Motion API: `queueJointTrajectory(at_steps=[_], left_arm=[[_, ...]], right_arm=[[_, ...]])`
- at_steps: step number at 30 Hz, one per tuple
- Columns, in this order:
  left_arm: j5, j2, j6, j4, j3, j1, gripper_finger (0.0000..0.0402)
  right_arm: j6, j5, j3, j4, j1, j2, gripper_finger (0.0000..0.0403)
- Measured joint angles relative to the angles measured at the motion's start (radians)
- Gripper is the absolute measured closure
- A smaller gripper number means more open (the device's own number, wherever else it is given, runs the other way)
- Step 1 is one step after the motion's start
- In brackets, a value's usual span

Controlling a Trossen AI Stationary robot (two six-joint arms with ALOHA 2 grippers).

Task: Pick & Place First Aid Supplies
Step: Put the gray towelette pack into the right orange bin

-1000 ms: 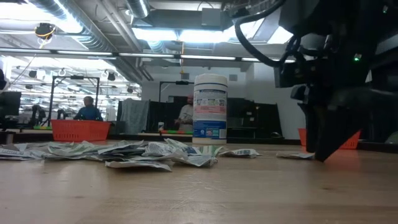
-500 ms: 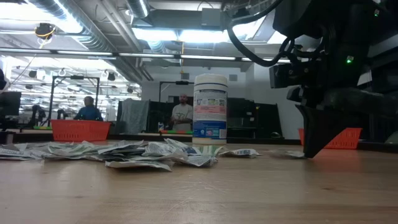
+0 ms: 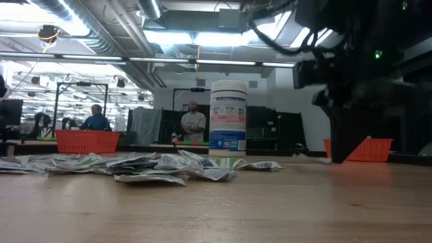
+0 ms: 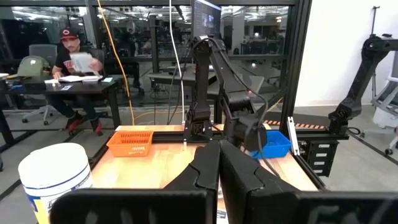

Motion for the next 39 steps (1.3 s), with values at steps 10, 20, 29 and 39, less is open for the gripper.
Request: queueJointTrajectory(at_steps=[10,20,29,39], left_arm=[[0.000,0.000,0.000,0.000,0.000,0.000,0.0398],[0.000,0.000,0.000,0.000,0.000,0.000,0.0398],[0.000,0.000,0.000,0.000,0.000,0.000,0.0398],[0.000,0.000,0.000,0.000,0.000,0.000,0.0398]], right_arm=[[0.001,0.004,0.000,-0.026,-0.014,-0.154,0.0401],[-0.033,0.012,0.007,-0.038,-0.052,-0.298,0.0402],[-0.102,0.012,0.063,-0.053,-0.111,-0.375,0.0402],[-0.185,0.012,0.178,-0.180,-0.228,-0.383,0.0402]])
